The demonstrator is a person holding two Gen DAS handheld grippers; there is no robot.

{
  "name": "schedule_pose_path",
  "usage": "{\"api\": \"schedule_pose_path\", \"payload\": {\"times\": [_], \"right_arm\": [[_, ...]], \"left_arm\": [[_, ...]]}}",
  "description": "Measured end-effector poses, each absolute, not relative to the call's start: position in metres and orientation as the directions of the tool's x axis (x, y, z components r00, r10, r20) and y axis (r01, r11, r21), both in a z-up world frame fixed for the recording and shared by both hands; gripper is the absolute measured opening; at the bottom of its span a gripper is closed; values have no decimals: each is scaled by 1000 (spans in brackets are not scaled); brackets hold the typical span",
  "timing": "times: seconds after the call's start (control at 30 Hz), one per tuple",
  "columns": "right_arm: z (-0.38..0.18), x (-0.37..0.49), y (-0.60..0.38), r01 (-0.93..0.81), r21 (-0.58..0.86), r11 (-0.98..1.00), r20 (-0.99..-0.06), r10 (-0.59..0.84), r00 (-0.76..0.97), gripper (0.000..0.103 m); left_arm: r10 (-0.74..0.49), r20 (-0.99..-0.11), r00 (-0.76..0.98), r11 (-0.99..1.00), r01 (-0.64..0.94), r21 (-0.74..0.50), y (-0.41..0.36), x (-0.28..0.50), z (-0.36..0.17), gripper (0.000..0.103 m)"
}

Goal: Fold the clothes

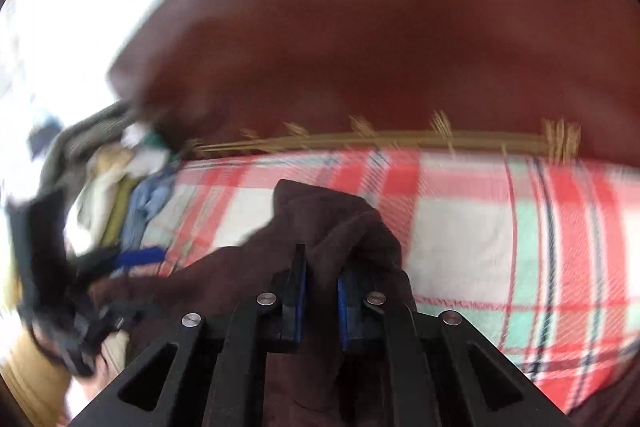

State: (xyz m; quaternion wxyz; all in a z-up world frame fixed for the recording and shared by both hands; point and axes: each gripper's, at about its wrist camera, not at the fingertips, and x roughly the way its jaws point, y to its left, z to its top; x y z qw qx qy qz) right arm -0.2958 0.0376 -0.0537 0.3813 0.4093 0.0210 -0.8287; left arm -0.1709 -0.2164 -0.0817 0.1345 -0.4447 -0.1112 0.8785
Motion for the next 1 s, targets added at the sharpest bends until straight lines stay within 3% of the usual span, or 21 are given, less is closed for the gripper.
{"api": "schedule_pose_path", "payload": {"times": [0.17,0.4,0.53,0.6,0.8,0.83,0.87,0.9,0.93,1.0], "right_arm": [[-34,-192,31,805,-104,-584,-620,-595,-512,11],[-85,-115,27,877,-281,-389,-729,-508,-459,15],[-82,-114,45,895,-191,-402,-751,-527,-397,30],[-72,-121,59,894,-120,-432,-743,-558,-369,33],[-38,-183,104,796,174,-579,-684,-653,-325,54],[-37,-195,106,773,197,-602,-688,-647,-329,55],[-37,-205,106,758,191,-623,-697,-630,-342,55],[-37,-212,103,753,178,-634,-704,-616,-353,55],[-38,-220,100,757,163,-632,-711,-607,-354,55],[-38,-232,92,771,146,-621,-721,-600,-347,61]], "left_arm": [[459,-696,-553,-885,-213,-414,-222,-156,-80,86],[530,-650,-544,-848,-337,-409,-215,-132,-68,86],[563,-683,-466,-820,-418,-390,-192,-137,-69,86],[553,-713,-432,-820,-434,-373,-180,-143,-74,86],[527,-742,-414,-820,-476,-317,-149,-154,-79,85],[512,-753,-414,-825,-480,-297,-143,-154,-80,83],[497,-763,-413,-830,-485,-278,-138,-155,-81,67],[490,-769,-410,-831,-486,-269,-136,-154,-82,45],[482,-775,-408,-833,-488,-261,-133,-153,-82,34],[474,-777,-414,-838,-484,-253,-132,-149,-80,26]]}}
